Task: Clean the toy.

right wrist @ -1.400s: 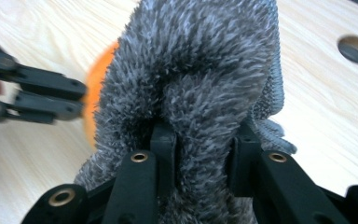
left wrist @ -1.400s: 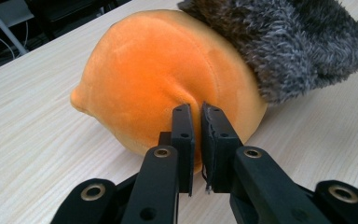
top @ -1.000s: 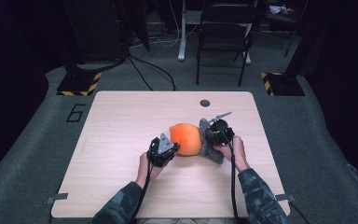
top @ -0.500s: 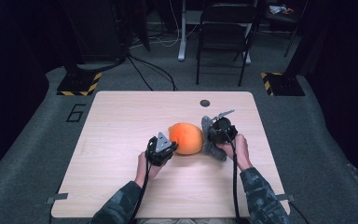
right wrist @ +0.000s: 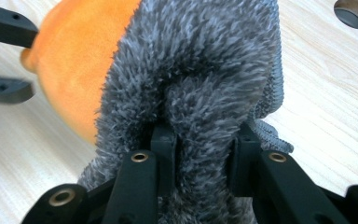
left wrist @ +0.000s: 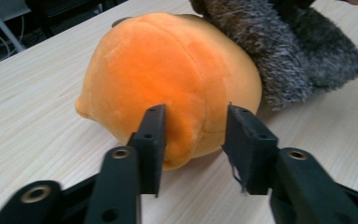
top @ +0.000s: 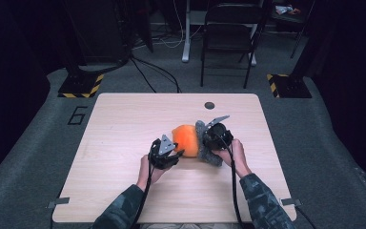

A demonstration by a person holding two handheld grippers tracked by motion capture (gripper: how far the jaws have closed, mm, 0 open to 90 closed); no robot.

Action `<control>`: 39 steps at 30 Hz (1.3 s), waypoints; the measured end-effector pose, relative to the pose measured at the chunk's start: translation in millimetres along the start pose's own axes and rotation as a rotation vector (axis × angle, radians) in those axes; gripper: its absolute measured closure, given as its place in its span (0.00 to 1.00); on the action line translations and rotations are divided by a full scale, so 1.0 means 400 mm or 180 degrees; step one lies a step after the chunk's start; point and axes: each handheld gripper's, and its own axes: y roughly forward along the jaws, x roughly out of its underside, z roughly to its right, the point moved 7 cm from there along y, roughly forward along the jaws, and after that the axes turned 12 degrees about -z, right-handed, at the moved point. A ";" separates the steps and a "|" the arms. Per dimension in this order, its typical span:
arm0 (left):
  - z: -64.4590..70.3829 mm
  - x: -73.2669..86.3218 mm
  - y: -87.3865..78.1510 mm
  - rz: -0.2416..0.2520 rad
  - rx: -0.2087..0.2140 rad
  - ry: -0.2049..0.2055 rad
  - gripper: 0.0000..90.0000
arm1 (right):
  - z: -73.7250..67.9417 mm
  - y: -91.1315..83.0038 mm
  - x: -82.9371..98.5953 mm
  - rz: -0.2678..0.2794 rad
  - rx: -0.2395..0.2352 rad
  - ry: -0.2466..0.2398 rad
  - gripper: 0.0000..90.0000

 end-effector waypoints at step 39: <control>0.026 -0.038 -0.031 0.0188 0.0131 -0.0145 0.92 | -0.074 -0.117 -0.054 0.0470 -0.0143 -0.0172 0.76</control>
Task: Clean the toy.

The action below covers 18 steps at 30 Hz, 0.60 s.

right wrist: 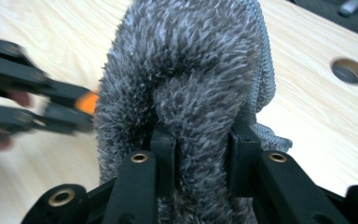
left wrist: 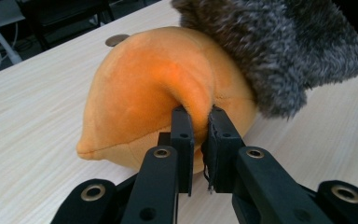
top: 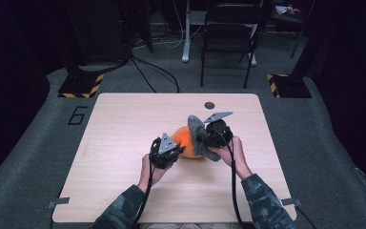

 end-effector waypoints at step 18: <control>-0.007 0.011 0.018 -0.0108 0.0050 -0.0095 0.92 | 0.082 0.077 0.064 -0.0377 0.0218 0.0201 0.76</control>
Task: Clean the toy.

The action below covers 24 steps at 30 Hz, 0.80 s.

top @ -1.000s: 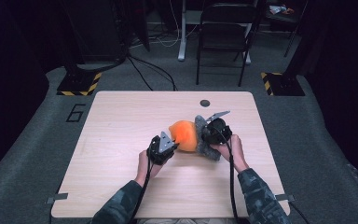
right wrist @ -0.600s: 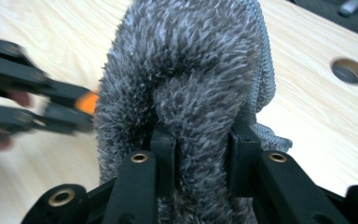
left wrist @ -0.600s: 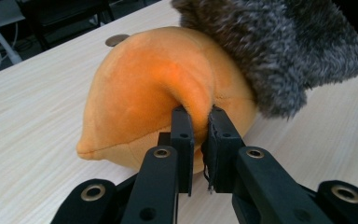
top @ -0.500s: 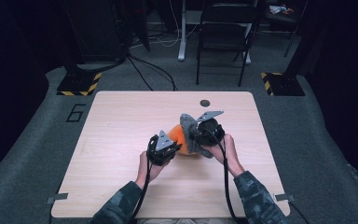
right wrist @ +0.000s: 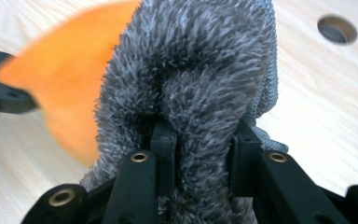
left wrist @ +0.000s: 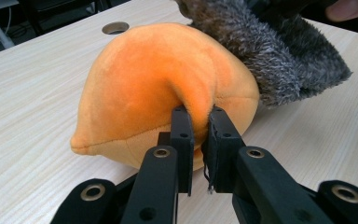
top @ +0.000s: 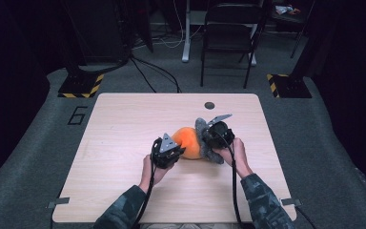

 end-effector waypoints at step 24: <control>-0.023 0.006 -0.002 0.0037 -0.0038 -0.0098 0.91 | 0.035 -0.042 -0.007 0.0147 -0.0086 0.0162 0.76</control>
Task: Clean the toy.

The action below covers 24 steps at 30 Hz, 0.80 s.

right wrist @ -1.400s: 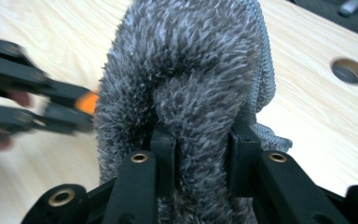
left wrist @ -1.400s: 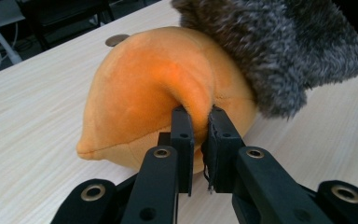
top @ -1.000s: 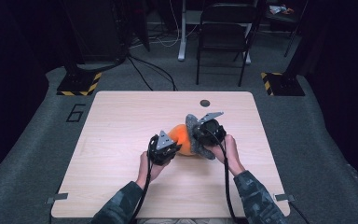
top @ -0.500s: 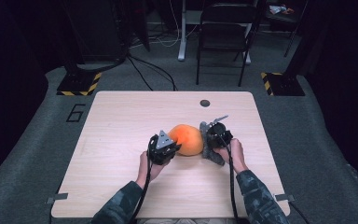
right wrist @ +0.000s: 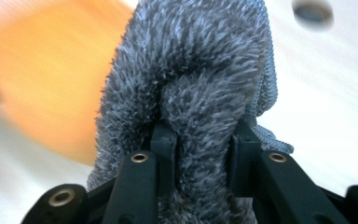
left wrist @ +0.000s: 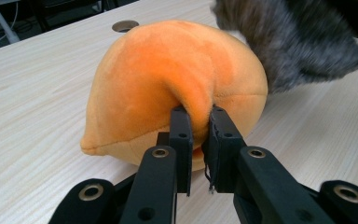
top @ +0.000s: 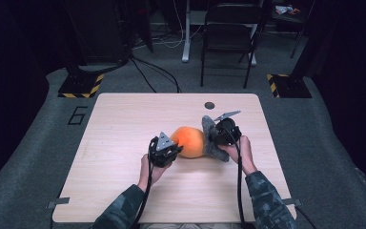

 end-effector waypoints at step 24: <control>0.002 0.005 0.005 -0.0055 0.0025 -0.0013 0.90 | -0.033 0.057 0.023 -0.0307 0.0016 -0.0191 0.75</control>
